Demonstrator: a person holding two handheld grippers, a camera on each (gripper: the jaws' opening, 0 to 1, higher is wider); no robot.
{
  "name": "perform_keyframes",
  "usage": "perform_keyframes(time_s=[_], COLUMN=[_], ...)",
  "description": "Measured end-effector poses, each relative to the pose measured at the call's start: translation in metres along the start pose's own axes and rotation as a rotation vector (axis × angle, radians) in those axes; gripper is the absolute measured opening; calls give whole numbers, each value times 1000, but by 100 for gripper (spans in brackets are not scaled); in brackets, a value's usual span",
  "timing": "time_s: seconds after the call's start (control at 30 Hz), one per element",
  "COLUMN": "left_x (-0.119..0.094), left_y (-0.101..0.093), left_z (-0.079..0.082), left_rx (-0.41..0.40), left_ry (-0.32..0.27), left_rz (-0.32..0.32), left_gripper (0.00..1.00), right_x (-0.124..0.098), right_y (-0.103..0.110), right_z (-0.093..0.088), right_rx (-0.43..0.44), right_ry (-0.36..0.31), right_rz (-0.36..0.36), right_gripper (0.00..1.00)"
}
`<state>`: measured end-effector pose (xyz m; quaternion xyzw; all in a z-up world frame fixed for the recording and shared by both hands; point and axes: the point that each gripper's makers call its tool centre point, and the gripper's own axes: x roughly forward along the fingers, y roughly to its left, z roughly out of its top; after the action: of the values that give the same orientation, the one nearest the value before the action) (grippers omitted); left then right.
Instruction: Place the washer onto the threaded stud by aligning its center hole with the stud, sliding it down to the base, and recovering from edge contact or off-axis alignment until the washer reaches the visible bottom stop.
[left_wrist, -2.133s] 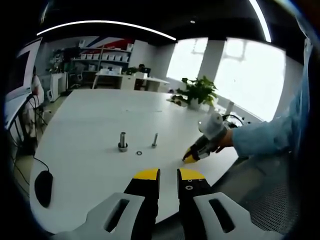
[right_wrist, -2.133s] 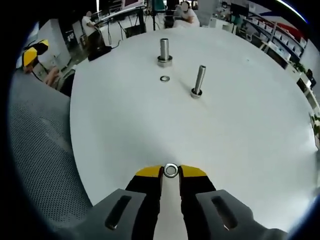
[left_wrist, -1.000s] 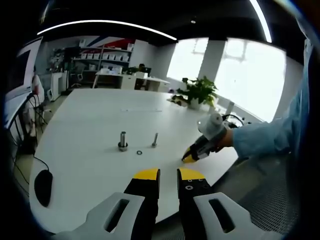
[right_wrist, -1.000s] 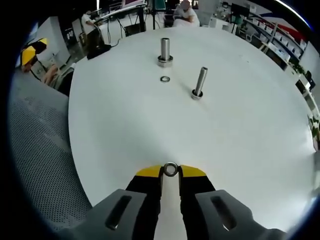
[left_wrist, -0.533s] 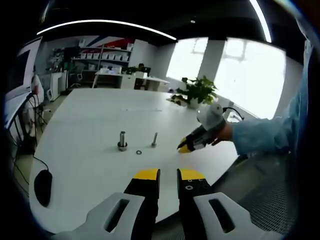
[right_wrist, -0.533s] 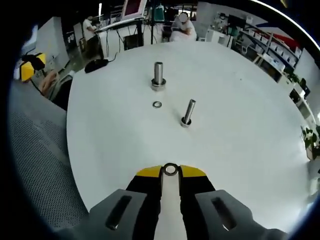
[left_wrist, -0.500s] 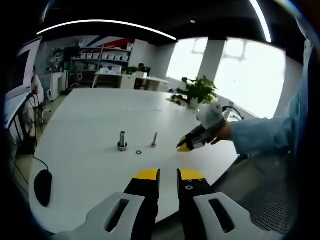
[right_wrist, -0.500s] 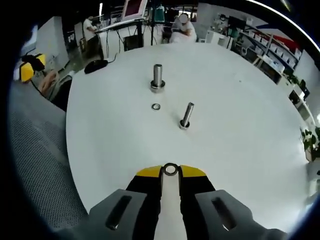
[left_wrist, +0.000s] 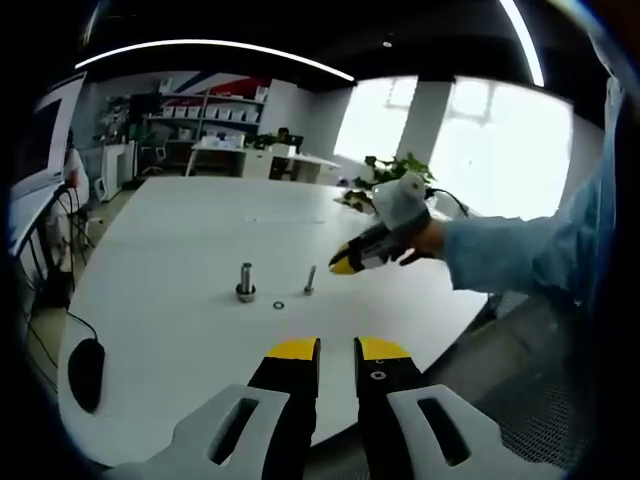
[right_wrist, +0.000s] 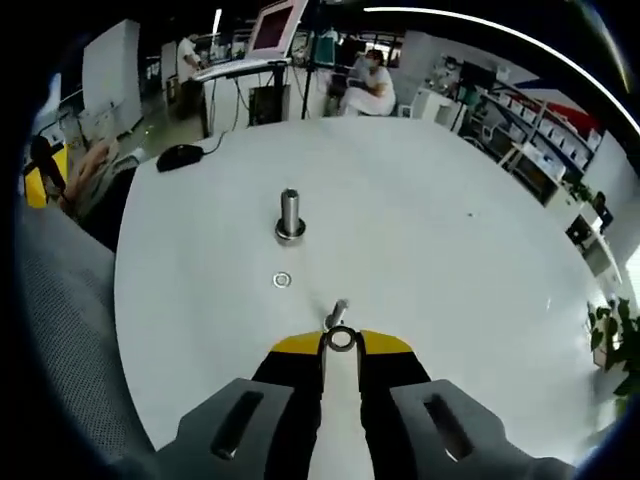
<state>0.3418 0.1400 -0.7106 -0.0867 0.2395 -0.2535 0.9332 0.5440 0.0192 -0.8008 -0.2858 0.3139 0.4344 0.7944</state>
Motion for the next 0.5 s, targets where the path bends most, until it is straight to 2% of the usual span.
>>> perform_keyframes(time_s=[0.23, 0.5], left_x=[0, 0], left_y=[0, 1], left_z=[0, -1], left_rx=[-3, -5], left_ry=[3, 6], left_rz=[1, 0], left_gripper=[11, 11], right_x=[15, 21], right_y=[-1, 2], right_z=[11, 9], right_rx=[-23, -40], right_ry=[3, 26], right_rz=[19, 33], right_gripper=[14, 14])
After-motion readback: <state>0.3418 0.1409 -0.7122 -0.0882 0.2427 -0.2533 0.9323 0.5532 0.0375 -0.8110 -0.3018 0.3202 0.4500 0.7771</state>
